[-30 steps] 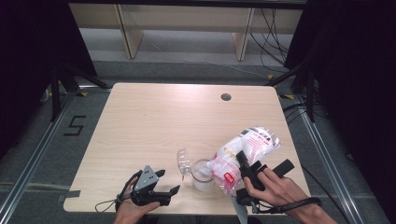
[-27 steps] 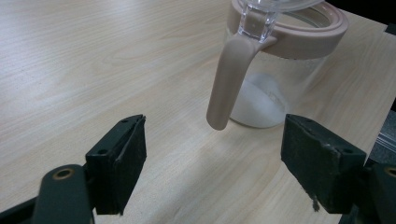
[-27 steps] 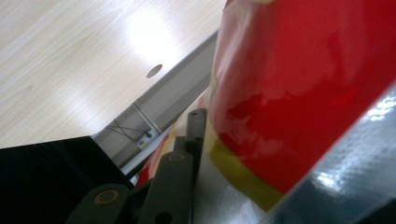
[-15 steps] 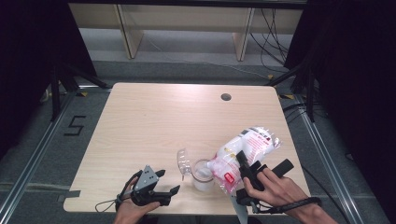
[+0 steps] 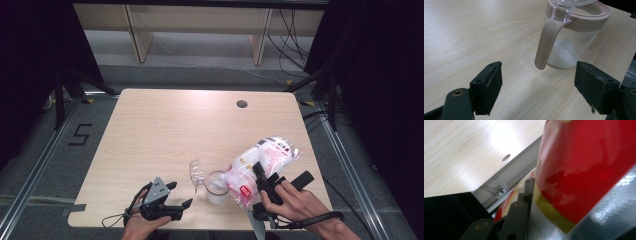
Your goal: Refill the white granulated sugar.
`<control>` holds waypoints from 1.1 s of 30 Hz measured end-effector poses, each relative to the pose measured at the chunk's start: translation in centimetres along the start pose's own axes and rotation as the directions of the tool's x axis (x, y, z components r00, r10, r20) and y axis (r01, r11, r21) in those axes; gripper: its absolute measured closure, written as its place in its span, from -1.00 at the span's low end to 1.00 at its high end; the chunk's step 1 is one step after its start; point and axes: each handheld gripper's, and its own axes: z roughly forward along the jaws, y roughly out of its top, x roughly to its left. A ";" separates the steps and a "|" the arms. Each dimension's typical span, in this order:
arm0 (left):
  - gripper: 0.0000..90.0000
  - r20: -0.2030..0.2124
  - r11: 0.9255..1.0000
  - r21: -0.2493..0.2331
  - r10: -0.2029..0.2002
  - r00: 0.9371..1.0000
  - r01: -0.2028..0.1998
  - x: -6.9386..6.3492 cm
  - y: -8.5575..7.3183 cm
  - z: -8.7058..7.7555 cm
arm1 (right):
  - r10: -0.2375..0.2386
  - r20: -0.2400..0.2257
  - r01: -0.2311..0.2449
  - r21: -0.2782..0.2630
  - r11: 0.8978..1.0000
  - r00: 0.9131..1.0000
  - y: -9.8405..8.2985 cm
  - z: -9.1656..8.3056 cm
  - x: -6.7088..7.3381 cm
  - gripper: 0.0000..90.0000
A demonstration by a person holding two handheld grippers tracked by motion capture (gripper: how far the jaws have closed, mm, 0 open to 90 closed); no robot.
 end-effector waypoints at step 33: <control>-0.51 -0.003 1.000 -0.006 -0.005 1.000 0.005 -0.1 0.0 0.0 | -0.026 -0.002 0.026 -0.009 1.000 1.000 -0.1 0.0 0.3 0.79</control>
